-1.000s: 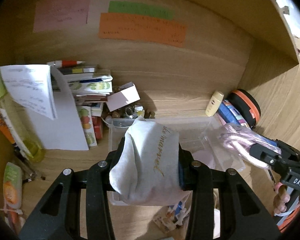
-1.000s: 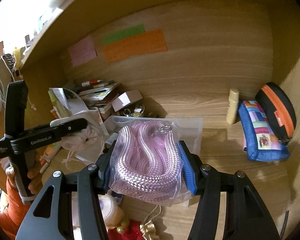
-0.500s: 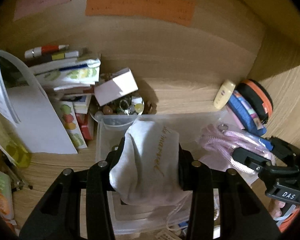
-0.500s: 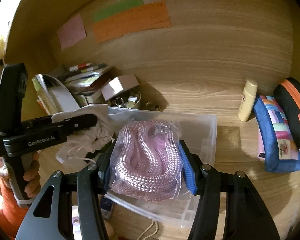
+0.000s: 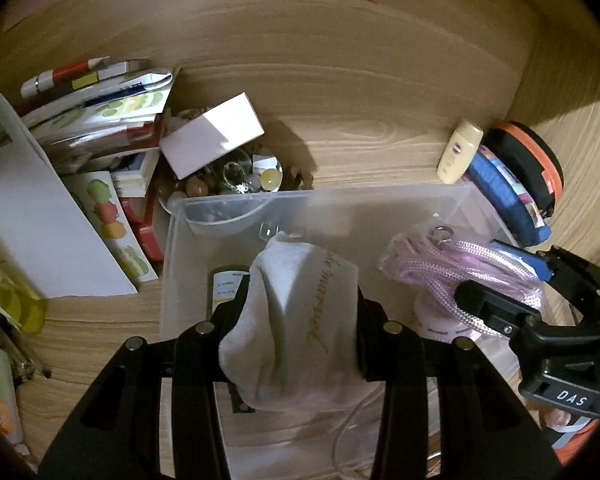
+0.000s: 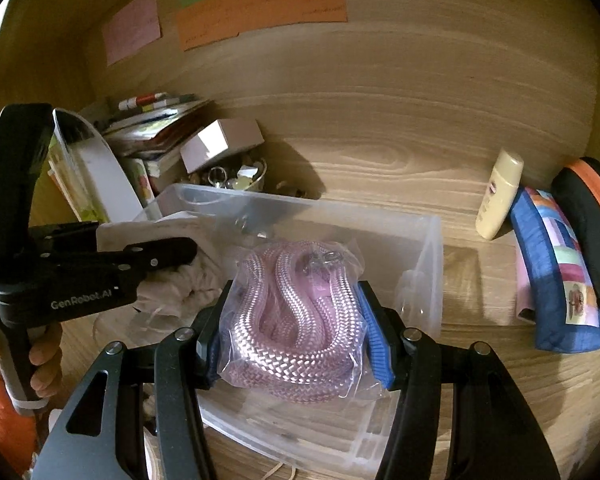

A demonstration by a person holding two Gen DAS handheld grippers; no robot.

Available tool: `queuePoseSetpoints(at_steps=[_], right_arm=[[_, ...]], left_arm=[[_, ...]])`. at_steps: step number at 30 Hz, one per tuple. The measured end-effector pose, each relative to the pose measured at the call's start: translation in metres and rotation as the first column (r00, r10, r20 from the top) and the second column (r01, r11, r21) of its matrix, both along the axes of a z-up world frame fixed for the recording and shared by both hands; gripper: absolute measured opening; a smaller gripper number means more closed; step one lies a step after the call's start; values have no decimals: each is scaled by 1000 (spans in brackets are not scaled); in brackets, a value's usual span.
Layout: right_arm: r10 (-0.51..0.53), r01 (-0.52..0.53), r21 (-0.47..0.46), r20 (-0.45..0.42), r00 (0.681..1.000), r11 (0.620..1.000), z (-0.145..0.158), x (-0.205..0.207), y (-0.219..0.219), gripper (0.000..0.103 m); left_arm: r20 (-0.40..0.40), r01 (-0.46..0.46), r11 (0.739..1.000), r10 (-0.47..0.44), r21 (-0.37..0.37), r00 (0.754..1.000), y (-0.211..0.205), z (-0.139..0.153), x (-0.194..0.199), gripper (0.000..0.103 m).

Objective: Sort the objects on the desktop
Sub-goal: 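Carry the cloth bag and the bagged rope over the clear bin, then open both tools to drop the cloth bag and rope into the bin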

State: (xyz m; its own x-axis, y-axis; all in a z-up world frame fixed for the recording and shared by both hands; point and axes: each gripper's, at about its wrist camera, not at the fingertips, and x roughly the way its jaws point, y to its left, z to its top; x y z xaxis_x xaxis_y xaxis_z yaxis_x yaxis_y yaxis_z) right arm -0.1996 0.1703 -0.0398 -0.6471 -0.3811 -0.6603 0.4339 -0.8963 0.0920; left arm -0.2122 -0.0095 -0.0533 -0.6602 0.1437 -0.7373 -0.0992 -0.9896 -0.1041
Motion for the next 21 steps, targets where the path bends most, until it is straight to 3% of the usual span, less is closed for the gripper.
queuePoseSetpoints(at_steps=[12,15,17,19,21], right_arm=[[-4,14,104,-96,995,995,0,13,-9,57],[-18,28,96,-108,994,995,3,13,-6,61],[-23,32,79,-116,993,996,6,15,-2,72],[-26,35,70,-129,991,997,9,17,-1,75],[-32,41,60,-139,990,997,12,19,1,80]], left_arm=[[0,-13,1000,13,-16,1000,-2,-2,4,45],[-39,-20,999,19,-25,999,-2,4,9,55],[-78,-19,1000,17,-25,997,0,10,14,65],[-111,-19,999,15,-32,994,0,15,19,72],[-136,-22,999,16,-47,991,2,19,22,74]])
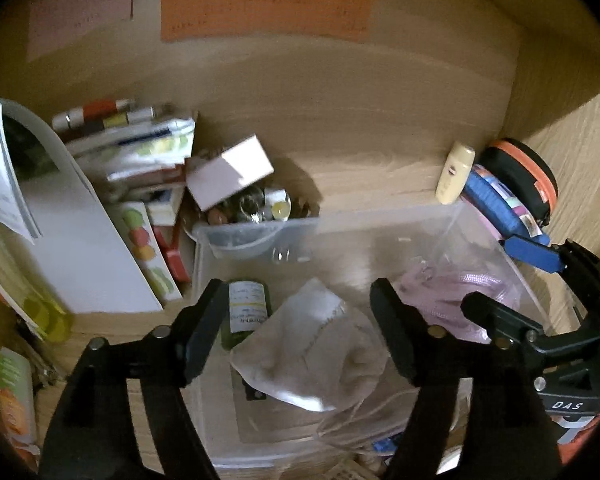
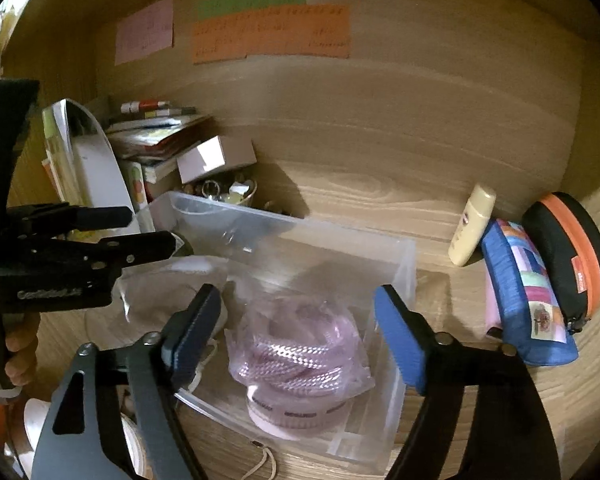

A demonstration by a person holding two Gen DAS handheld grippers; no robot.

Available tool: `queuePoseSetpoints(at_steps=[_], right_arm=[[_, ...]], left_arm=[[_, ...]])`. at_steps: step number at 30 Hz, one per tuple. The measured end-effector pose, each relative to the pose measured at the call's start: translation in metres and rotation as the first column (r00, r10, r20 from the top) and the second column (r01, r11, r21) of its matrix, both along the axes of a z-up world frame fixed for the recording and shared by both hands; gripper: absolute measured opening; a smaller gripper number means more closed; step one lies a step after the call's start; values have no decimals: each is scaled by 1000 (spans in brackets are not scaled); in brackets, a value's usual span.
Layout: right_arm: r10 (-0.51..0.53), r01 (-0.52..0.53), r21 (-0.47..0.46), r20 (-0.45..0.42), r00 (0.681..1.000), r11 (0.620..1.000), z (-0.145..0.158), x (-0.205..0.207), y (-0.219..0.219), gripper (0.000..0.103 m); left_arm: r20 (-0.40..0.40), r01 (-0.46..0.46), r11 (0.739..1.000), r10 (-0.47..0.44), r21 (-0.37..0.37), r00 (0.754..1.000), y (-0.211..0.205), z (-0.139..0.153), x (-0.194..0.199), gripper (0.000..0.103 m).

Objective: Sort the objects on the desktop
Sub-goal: 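Open both tools to drop the cloth bag and rope into the bin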

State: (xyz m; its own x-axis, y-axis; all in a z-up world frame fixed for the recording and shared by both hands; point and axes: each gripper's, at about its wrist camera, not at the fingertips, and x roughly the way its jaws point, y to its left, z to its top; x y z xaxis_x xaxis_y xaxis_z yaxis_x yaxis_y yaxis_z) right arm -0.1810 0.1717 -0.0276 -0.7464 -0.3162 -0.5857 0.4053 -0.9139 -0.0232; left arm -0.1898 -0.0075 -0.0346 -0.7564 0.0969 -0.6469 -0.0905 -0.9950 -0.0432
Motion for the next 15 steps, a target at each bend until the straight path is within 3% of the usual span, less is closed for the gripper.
queuePoseSetpoints(at_steps=[9,15], right_arm=[[6,-4,-69,22,1000,998,7,-1,8,95],[-53,55,-92,15,998,994,25,11,19,95]], left_arm=[[25,-40,997,39,71,999,-17,15,6,74],[17,-66,995,64,73,998,-35,37,34,87]])
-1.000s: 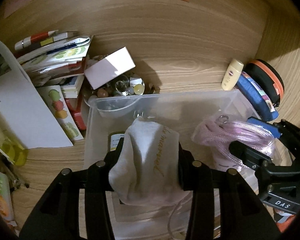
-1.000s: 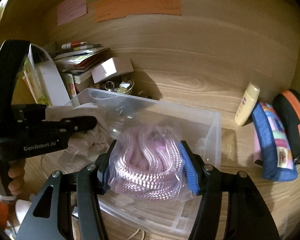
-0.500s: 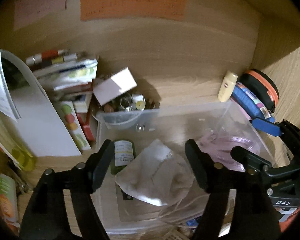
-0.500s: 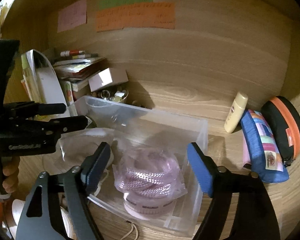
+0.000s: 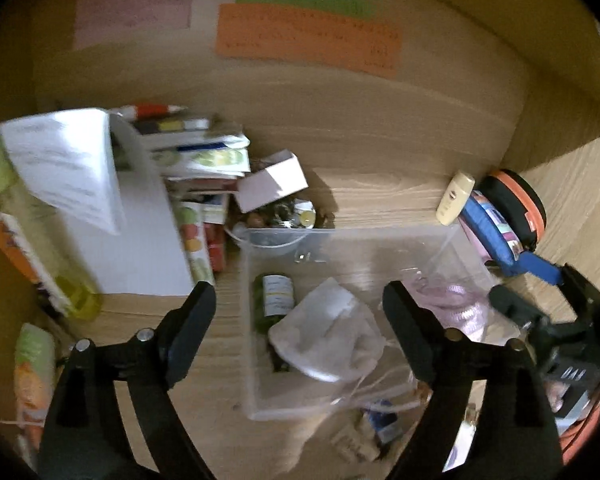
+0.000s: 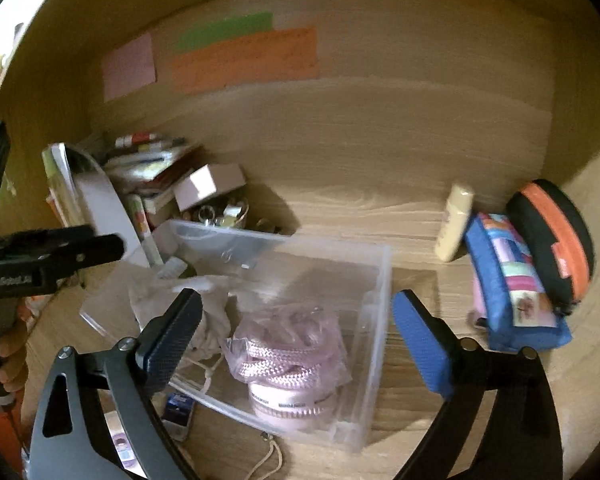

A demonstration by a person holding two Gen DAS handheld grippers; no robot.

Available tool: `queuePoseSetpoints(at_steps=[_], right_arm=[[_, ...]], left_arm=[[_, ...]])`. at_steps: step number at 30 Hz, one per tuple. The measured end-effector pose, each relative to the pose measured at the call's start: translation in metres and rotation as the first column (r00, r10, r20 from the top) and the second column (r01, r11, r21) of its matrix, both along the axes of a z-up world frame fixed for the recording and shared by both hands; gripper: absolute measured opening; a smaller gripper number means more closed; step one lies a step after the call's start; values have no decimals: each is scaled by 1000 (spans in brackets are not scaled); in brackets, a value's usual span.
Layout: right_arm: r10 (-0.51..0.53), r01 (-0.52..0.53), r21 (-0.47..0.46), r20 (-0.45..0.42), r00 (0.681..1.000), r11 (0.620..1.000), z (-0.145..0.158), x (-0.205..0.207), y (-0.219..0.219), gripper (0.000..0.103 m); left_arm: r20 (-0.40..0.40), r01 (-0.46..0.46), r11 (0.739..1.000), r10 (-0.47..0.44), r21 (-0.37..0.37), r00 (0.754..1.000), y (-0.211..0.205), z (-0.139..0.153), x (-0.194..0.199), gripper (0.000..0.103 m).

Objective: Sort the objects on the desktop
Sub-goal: 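Open both tools to drop the cloth bag and rope into the bin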

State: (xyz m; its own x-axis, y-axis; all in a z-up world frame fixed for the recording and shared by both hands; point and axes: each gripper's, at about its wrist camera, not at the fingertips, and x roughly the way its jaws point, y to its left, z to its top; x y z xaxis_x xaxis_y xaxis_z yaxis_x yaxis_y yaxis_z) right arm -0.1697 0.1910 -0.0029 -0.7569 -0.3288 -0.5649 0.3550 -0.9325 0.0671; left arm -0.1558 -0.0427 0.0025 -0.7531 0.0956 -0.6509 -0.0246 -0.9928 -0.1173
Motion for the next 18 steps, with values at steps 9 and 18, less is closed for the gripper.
queuePoseSetpoints(at_steps=[9,18], right_arm=[[-42,47,43,-111,993,998,33,57,5,98],[-64,73,48,-157,985,996,28,114,1,103]], left_arm=[[-62,8,1000,-8,-2,998,-13,18,65,98],[-37,9,1000,-8,18,999,-14,-2,105,98]])
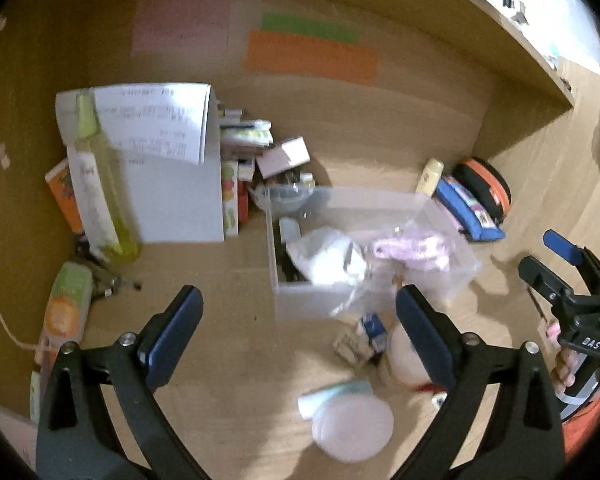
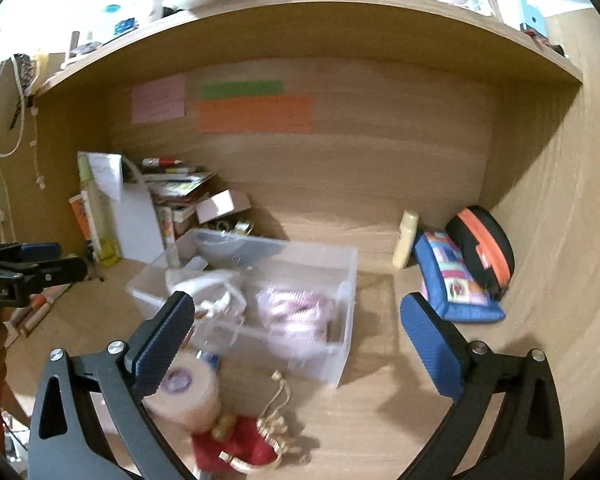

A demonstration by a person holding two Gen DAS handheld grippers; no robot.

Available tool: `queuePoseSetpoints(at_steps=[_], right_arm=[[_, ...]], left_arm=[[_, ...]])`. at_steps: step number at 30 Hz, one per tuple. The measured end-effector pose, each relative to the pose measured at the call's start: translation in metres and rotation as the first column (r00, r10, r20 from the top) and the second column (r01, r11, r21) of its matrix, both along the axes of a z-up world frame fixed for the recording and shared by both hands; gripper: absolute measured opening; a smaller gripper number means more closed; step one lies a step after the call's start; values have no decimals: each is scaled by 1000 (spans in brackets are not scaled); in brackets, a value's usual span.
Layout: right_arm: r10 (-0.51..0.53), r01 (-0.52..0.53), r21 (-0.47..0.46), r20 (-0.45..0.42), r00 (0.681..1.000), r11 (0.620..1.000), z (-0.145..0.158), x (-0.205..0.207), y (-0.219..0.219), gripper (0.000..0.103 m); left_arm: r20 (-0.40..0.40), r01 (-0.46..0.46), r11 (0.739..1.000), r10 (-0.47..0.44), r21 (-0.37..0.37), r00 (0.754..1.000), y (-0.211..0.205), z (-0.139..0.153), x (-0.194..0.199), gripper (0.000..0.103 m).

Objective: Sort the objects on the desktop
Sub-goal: 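Grasp the white round dome with the left tool while the right tool grasps the purple-labelled tub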

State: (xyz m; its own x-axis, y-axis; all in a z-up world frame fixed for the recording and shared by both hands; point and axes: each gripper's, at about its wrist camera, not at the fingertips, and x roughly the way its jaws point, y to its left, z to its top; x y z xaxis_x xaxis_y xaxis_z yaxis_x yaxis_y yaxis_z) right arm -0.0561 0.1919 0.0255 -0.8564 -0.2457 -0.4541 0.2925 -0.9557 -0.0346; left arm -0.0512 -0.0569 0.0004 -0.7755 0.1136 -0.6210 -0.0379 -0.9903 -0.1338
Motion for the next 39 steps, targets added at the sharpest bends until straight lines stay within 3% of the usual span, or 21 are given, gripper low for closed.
queuePoseSetpoints(at_steps=[10,20,27,33,39], right_arm=[[89,-88,-11,108,990,996,-42,29,-12,103],[140,-122,-76,296,945,990,-93,18,-20,102],[149,-113,-125,336,930,986,-101,7,-12,102],[205,-187,-86,331,921,979,-103,-1,-32,94],[253,-249,-53,328,910,967,-104,-10,-56,78]], left_arm=[[73,34,999,-34,4,997,8,-39,36,98],[103,95,995,-94,-14,990,26,-67,56,98],[170,127,992,-130,28,977,36,-91,46,98],[185,99,995,-99,8,978,42,-104,40,98],[175,53,999,-53,4,983,44,-106,35,95]])
